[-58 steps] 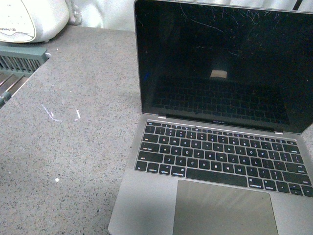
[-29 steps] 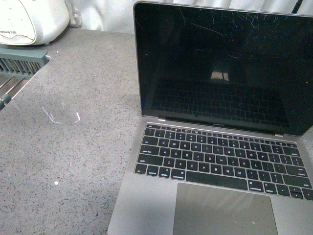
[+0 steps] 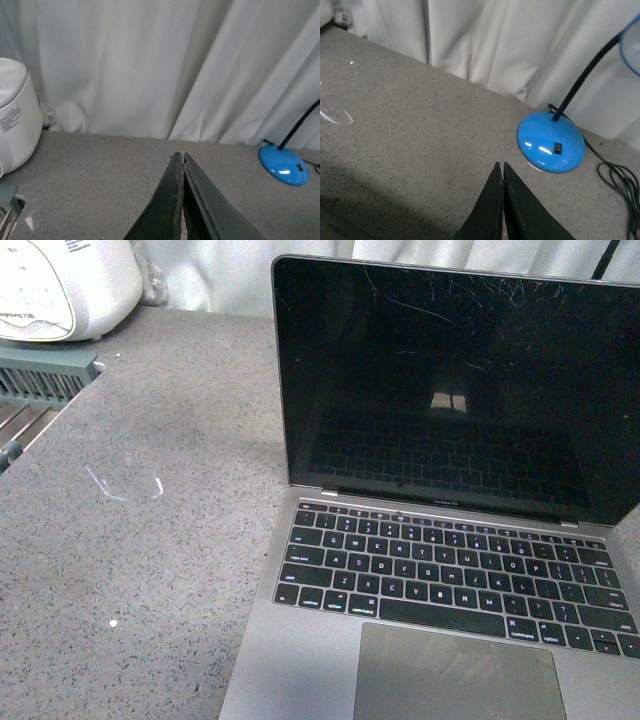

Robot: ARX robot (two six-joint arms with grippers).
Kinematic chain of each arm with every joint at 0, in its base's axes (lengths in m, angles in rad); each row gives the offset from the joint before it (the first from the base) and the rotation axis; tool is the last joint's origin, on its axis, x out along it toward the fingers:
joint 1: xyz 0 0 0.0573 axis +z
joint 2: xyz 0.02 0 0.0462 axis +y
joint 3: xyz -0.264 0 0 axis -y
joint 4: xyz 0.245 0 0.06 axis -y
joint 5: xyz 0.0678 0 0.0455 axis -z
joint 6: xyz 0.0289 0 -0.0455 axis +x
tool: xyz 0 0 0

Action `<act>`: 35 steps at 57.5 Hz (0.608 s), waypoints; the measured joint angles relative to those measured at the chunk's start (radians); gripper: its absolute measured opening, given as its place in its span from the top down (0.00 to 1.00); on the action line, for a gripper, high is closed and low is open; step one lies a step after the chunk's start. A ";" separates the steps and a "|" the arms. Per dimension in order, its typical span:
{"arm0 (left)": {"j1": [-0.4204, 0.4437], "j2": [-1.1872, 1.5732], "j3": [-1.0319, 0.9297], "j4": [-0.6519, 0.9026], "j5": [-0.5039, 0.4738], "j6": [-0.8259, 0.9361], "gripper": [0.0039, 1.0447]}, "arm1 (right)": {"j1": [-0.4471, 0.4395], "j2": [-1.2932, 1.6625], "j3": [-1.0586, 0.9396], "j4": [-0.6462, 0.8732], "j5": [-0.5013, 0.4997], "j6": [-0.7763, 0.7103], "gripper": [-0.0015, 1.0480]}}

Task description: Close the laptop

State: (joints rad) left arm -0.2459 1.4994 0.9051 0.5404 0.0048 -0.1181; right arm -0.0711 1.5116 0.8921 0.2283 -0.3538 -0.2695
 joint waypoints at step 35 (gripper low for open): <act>-0.156 0.202 0.198 -0.143 0.163 0.233 0.96 | 0.048 0.152 0.099 -0.055 -0.050 -0.128 0.99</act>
State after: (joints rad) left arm -0.4023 1.7012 1.1034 0.3969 0.1680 0.1146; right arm -0.0231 1.6638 0.9913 0.1730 -0.4034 -0.3973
